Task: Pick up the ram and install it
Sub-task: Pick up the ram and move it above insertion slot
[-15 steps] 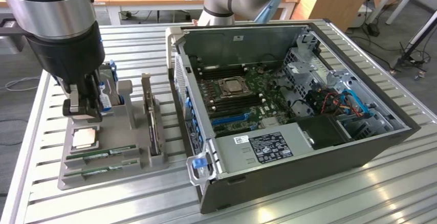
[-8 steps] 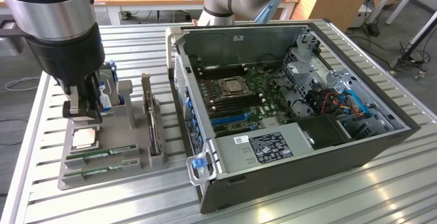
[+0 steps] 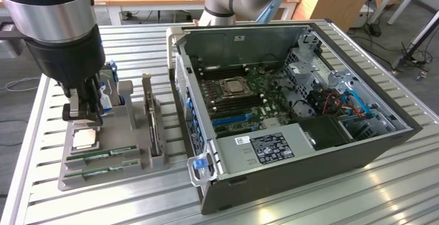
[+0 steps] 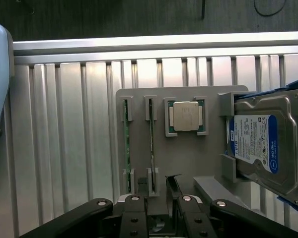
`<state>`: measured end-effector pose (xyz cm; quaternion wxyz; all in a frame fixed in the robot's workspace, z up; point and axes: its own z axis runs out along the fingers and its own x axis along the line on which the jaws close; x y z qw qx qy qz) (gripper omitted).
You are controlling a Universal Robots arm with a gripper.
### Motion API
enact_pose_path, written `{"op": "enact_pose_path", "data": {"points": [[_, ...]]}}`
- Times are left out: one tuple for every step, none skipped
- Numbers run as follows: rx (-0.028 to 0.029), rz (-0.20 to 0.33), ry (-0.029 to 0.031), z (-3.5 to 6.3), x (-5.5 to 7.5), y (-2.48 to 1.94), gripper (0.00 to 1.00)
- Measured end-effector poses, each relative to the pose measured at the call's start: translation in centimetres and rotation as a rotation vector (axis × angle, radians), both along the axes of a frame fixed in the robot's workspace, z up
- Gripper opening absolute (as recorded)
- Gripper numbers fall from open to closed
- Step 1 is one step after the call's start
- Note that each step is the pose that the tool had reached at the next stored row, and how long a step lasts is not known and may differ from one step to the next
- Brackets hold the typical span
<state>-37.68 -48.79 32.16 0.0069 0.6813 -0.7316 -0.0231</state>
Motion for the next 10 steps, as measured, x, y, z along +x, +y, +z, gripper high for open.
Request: {"op": "enact_pose_path", "data": {"points": [[0.0001,0.000,-0.0001,-0.06,0.00,-0.01,0.30],[0.0001,0.000,-0.0001,-0.16,0.00,-0.01,0.30],[0.0001,0.000,-0.0002,-0.29,0.00,-0.01,0.30],[0.0000,0.000,-0.0001,-0.41,0.01,-0.01,0.30],[0.0000,0.000,-0.0001,-0.54,0.00,-0.01,0.30],[0.0000,0.000,0.0000,-0.67,0.00,-0.01,0.30],[0.0000,0.000,0.0000,-0.79,0.00,-0.01,0.30],[0.0000,0.000,-0.0001,-0.92,0.00,-0.01,0.30],[0.0000,0.000,-0.0001,-1.03,0.00,-0.01,0.30],[-0.0001,0.000,0.0000,-1.05,0.00,-0.01,0.30]]}}
